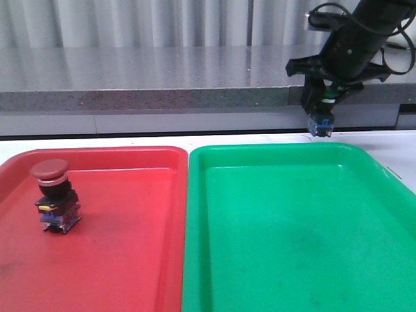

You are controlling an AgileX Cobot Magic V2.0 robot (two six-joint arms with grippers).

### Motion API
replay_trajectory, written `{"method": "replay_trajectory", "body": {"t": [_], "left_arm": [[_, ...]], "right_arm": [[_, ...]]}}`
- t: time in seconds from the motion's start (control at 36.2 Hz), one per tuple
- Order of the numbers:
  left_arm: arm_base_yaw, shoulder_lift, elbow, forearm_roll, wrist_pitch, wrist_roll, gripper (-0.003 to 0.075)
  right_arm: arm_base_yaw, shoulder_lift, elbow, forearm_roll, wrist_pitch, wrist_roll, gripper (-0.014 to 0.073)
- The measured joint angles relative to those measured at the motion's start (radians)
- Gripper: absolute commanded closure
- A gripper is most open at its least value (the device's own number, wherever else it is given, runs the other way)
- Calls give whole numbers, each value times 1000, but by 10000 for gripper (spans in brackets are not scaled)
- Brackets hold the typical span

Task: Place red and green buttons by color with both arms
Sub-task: 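Lower the right gripper onto the green-capped button and close it, then lift the green button with the right gripper and move it over the green tray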

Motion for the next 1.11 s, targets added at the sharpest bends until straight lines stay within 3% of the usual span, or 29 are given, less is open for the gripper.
{"method": "replay_trajectory", "body": {"t": [0.25,0.53,0.72,0.86,1.11], "left_arm": [[0,0,0,0,0,0,218],[0,0,0,0,-2,0,218],[0,0,0,0,-2,0,218],[0,0,0,0,-2,0,218],[0,0,0,0,-4,0,218]], "right_arm": [[5,-155,56,0,65,-19,351],[74,-417,354,0,24,-81,351],[197,-651,685,0,-104,-87,351],[287,-699,864,4,-219,-114,351],[323,-605,941,6,-395,-121,351]]}}
